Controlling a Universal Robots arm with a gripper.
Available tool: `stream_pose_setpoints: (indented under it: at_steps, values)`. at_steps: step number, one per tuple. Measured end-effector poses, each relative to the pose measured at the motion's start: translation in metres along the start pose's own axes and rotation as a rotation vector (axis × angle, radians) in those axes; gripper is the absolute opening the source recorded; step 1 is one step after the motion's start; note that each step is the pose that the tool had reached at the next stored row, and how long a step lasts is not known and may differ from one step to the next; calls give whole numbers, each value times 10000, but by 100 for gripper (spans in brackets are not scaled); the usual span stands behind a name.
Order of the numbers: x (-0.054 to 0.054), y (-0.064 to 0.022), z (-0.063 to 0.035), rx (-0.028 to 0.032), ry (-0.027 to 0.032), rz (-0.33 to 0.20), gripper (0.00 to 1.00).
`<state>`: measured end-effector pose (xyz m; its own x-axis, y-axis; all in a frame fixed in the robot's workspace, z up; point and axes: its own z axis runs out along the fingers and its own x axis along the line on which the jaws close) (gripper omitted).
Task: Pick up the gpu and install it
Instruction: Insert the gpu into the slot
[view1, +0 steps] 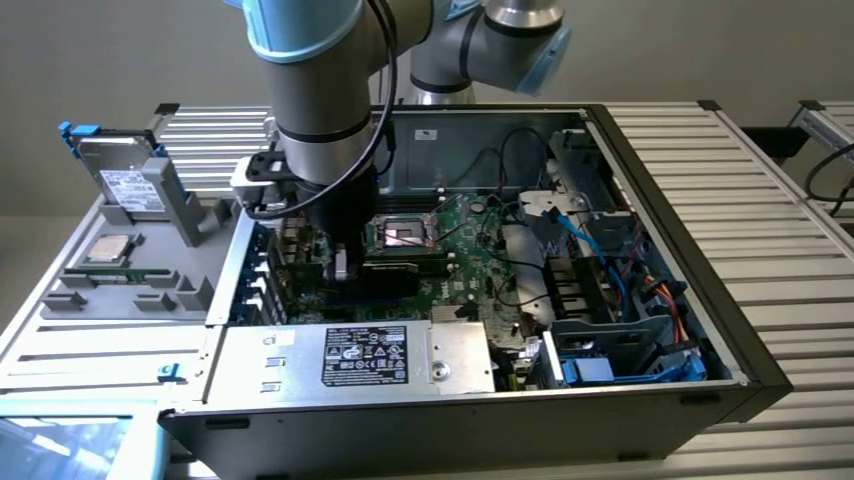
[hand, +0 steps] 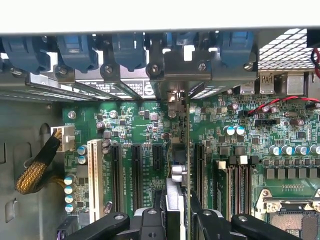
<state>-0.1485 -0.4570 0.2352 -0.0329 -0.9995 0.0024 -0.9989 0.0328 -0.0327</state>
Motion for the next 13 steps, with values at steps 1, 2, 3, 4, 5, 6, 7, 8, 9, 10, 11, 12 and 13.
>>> stream_pose_setpoints:
  at_steps: [1,2,3,4,5,6,7,8,9,10,11,12,13]
  values:
    - [0,-1,0,0,0,-3,29]
    - [-1,-9,0,-7,0,-4,29]
    - [-1,-19,-1,-9,3,-3,29]
    - [0,-22,-1,-7,4,-4,29]
    - [0,-21,0,-5,3,-5,29]
    - [0,-16,1,0,0,-9,29]
    - [-1,-12,2,1,-3,-16,29]
    - [-1,-8,2,0,-4,-20,29]
    - [-1,-6,2,-1,-3,-21,29]
    - [-1,-5,2,-3,-2,-21,29]
    - [0,-4,1,-3,-1,-21,29]
    - [0,-4,1,-3,-1,-21,29]
    - [0,-4,1,-3,-1,-21,29]
